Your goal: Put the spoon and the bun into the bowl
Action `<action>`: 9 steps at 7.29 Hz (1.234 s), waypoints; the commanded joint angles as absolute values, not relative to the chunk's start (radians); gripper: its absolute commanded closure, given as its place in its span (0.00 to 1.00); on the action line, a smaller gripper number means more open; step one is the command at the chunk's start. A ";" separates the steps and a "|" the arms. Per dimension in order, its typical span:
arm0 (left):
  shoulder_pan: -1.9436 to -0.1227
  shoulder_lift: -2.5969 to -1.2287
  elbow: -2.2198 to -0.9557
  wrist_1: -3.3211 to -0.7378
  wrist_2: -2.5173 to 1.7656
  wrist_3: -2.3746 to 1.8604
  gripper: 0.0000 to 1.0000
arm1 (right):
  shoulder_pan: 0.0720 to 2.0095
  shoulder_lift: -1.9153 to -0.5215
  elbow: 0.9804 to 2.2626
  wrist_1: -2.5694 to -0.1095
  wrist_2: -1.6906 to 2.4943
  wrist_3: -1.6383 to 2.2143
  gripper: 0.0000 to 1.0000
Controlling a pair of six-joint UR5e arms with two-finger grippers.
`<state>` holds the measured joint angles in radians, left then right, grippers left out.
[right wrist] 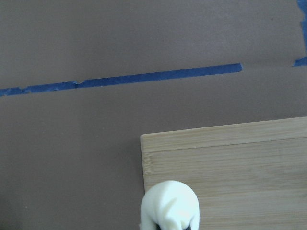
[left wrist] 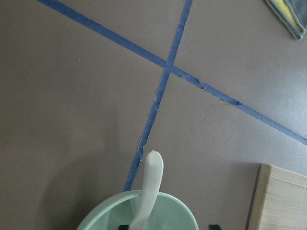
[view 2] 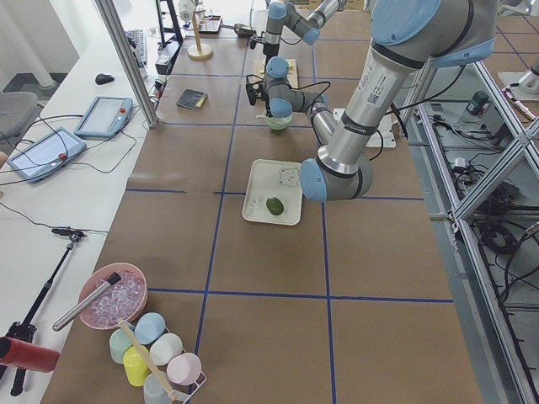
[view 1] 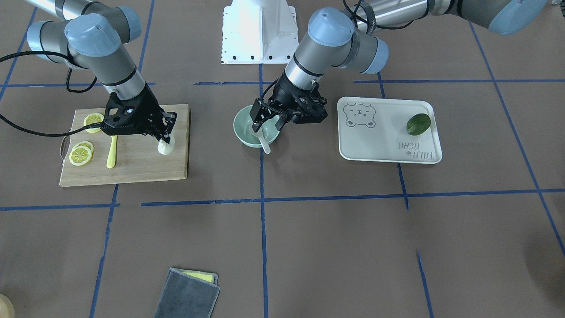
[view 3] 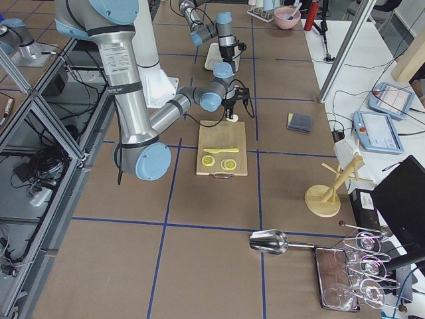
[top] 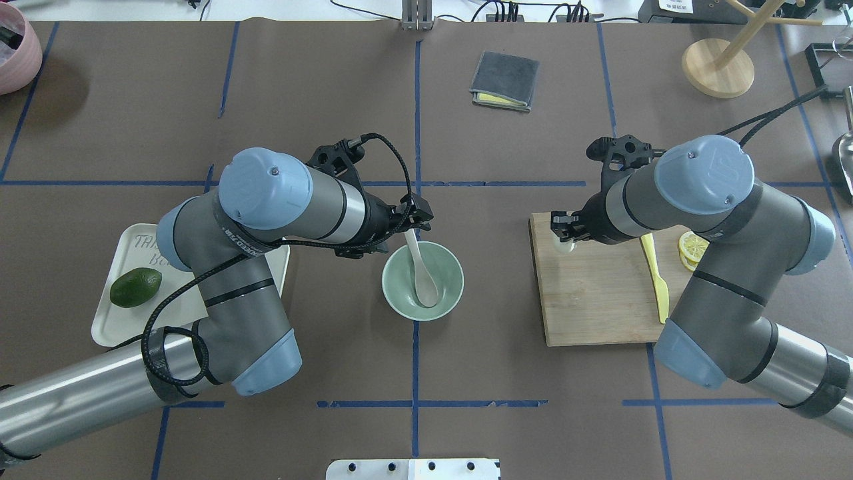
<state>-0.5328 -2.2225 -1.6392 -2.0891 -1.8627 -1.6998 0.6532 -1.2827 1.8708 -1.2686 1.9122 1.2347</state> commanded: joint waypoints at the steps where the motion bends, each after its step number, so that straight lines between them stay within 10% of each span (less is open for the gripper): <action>1: -0.612 -2.166 -1.742 -2.006 -1.915 -1.605 0.00 | 0.650 -1.231 1.874 -1.269 1.945 1.238 0.92; 8: -1.034 -1.921 -1.957 -1.595 -1.973 -0.704 0.00 | 0.430 -1.017 1.829 -1.267 1.803 1.453 0.91; 9: -1.072 -1.884 -1.953 -1.597 -1.976 -0.614 0.00 | 0.430 -1.017 1.829 -1.267 1.802 1.453 0.48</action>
